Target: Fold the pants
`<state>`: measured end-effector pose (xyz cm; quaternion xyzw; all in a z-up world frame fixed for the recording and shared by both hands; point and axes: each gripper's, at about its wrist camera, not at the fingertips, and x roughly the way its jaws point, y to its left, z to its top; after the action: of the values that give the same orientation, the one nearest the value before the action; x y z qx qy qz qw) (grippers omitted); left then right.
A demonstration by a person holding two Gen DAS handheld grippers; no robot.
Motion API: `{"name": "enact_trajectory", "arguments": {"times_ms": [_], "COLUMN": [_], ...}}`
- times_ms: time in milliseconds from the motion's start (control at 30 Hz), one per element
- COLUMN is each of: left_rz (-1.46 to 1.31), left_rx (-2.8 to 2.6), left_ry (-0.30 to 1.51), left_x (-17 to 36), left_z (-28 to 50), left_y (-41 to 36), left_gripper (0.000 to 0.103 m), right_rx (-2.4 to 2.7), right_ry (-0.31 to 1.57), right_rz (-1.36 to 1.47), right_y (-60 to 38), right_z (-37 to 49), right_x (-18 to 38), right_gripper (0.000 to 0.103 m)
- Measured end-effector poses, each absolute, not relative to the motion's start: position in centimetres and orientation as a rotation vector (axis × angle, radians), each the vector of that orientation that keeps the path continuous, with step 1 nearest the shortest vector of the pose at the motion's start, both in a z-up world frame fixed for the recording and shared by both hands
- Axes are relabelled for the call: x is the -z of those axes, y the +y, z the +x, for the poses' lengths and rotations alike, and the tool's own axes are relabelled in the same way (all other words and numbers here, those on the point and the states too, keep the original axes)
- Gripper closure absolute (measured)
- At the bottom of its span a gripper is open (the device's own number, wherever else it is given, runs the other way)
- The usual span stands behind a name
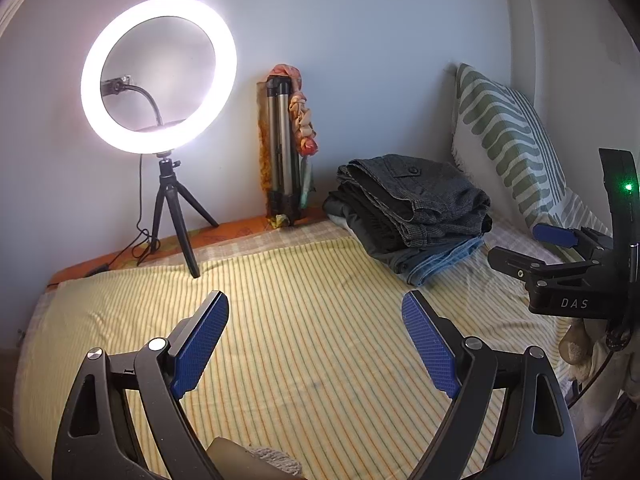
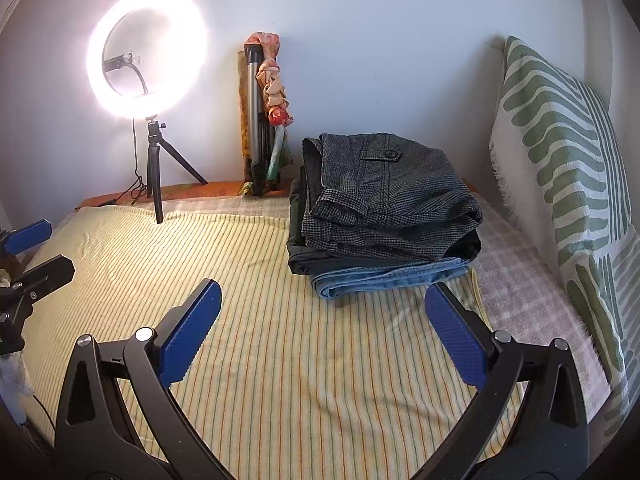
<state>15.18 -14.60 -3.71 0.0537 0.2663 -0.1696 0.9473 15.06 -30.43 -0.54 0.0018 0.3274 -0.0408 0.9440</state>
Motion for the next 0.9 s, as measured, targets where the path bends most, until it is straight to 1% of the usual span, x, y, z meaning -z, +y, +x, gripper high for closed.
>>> {"name": "enact_trajectory", "arguments": {"times_ms": [900], "left_rz": [0.125], "left_rx": [0.351], "left_ry": [0.533], "left_x": [3.7], "left_z": [14.77], "left_y": [-14.49], "left_gripper": [0.014], "right_rx": [0.074], "right_ry": [0.677], "right_rz": [-0.009], "right_y": [-29.98], "right_z": [15.12], "right_x": [0.71], "right_gripper": [0.0]}}
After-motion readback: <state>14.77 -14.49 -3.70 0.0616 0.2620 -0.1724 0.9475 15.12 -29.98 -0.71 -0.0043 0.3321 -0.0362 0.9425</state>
